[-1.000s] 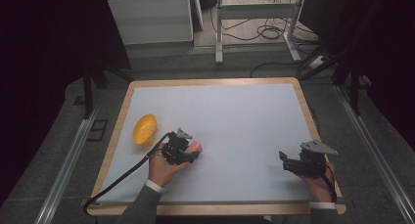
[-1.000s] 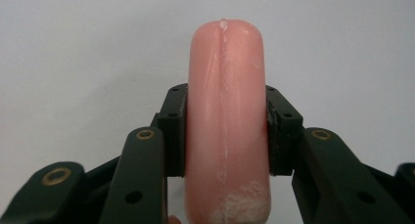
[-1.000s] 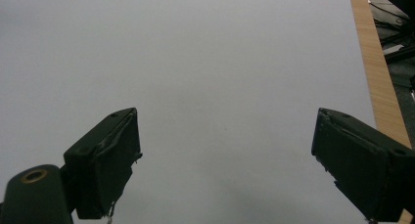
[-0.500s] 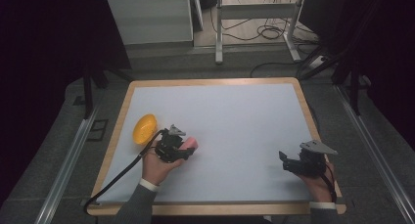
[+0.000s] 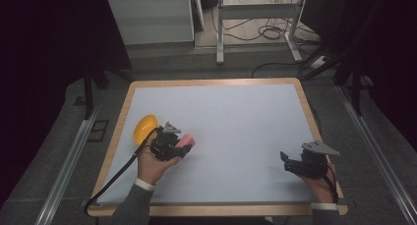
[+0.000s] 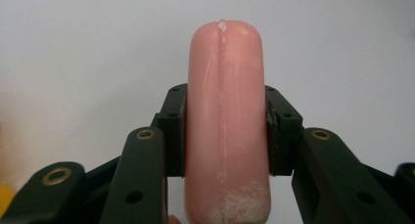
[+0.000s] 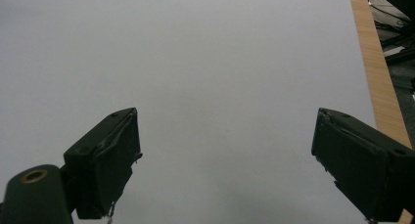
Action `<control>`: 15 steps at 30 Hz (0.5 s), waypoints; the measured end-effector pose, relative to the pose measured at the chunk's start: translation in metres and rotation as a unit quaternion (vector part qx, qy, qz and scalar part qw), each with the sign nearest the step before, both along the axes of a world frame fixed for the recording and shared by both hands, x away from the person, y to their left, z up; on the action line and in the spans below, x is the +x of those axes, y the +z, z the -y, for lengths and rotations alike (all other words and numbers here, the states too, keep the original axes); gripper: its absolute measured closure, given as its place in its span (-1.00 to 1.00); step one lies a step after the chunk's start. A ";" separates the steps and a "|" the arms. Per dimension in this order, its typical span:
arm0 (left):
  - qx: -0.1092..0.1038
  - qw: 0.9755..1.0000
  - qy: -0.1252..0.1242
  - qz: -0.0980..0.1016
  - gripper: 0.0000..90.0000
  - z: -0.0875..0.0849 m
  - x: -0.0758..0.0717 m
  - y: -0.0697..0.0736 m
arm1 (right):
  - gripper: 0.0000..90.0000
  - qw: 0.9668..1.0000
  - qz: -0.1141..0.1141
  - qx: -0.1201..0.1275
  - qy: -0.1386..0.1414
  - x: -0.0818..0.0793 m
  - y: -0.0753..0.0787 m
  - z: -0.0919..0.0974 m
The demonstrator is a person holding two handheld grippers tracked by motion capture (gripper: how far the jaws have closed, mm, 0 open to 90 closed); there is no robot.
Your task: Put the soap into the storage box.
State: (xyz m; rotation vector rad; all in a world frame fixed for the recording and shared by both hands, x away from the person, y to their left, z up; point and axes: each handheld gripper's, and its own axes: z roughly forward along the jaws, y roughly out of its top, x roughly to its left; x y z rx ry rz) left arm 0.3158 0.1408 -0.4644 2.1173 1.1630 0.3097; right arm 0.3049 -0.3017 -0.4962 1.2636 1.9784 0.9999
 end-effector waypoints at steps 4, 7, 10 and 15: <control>-0.003 1.000 0.007 0.010 0.34 -0.002 -0.001 0.002 | -0.77 1.000 0.000 0.000 -0.001 0.000 0.000 0.000; -0.006 1.000 0.009 0.013 0.34 -0.003 -0.001 0.004 | -0.77 1.000 0.000 0.000 -0.002 0.000 0.000 0.001; -0.008 1.000 0.011 0.014 0.34 -0.004 -0.002 0.006 | -0.77 1.000 0.000 0.000 -0.002 0.000 0.000 0.001; -0.007 1.000 0.014 0.017 0.34 -0.007 -0.002 0.008 | -0.77 1.000 0.000 0.000 -0.002 0.000 0.000 0.001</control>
